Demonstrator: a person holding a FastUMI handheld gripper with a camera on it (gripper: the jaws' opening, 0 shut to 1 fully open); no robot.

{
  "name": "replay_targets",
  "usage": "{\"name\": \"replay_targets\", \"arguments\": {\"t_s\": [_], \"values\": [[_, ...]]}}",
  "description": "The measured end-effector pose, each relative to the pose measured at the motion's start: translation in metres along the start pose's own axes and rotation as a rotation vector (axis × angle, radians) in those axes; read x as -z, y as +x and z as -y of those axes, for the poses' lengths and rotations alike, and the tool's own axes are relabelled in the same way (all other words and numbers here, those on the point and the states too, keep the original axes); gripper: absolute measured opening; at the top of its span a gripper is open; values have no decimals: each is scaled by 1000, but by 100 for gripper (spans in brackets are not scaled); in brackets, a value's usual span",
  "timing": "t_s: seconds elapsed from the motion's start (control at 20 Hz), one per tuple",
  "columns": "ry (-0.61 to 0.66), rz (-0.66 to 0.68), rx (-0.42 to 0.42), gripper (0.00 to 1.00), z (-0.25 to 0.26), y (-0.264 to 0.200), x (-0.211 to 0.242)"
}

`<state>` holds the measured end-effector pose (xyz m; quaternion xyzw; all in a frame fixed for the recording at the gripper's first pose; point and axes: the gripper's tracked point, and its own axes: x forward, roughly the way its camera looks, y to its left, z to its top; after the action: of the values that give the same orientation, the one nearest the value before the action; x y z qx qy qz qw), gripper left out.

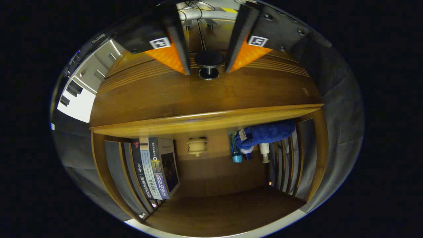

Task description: Pull open the drawer, take out the items inside it, and place them on the countertop above the cabinet.

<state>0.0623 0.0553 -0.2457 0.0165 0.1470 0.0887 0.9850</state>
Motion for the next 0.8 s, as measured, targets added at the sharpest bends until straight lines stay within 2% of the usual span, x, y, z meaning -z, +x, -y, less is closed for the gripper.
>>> {"name": "replay_targets", "arguments": {"t_s": [0.15, 0.35, 0.4, 0.5, 0.8], "values": [[-24, -19, -22, 51, 0, -1, 0], [39, -18, 36, 44, 1, 0, 3], [29, -16, 39, 44, 3, 2, 3], [11, -5, 54, 37, 4, 0, 1], [1, -39, 59, 37, 2, -21, 9]]}}
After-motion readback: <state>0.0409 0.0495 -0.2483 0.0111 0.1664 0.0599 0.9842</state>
